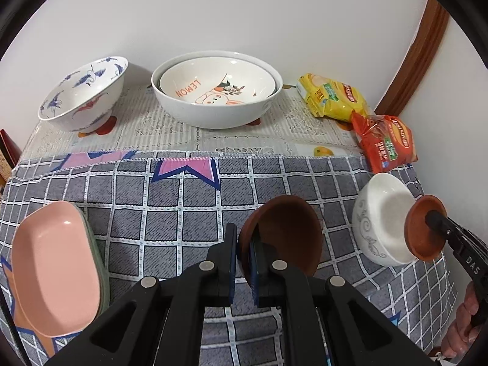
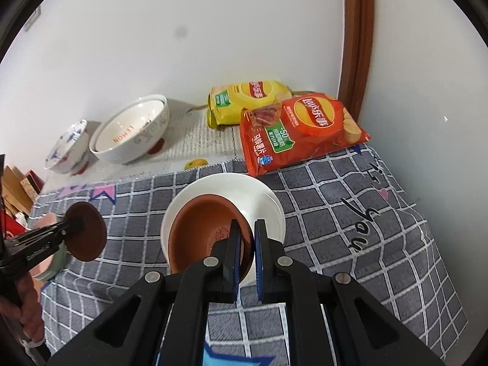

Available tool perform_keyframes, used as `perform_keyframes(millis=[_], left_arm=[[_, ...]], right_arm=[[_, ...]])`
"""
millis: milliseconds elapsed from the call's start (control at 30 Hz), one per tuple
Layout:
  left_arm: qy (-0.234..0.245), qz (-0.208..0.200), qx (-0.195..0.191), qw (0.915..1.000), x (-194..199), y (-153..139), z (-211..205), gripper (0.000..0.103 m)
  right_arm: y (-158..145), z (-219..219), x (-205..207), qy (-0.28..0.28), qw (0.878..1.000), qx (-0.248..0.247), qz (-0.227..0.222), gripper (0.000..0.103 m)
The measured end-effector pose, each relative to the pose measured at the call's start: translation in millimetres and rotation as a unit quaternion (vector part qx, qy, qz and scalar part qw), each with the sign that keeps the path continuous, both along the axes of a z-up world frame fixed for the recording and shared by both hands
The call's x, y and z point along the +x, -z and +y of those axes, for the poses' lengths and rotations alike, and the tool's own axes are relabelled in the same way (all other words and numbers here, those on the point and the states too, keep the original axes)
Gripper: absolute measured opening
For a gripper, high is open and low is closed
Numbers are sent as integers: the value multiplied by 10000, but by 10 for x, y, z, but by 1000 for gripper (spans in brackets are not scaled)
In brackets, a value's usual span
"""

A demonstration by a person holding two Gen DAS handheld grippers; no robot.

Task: Organize plates and bowls
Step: 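Place the right gripper's brown bowl into the small white bowl while the left holds its bowl, then lower the brown bowl into the white bowl and open the right gripper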

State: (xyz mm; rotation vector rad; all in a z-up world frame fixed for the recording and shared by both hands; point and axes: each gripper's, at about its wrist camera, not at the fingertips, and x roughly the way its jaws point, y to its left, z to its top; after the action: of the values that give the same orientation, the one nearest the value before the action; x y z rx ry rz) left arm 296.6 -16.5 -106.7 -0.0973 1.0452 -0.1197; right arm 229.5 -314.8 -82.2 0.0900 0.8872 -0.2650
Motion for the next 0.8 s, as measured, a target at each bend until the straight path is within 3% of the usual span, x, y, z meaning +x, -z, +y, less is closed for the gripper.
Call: perform_keyframes(millis=[367, 800], left_arm=[[-7, 164, -90, 9998, 156, 215, 36, 8], [-18, 246, -202, 9995, 203, 321, 63, 8]], right_arm=[[348, -12, 339, -2, 9991, -206, 379, 8], [484, -38, 441, -36, 9985, -202, 515, 8]])
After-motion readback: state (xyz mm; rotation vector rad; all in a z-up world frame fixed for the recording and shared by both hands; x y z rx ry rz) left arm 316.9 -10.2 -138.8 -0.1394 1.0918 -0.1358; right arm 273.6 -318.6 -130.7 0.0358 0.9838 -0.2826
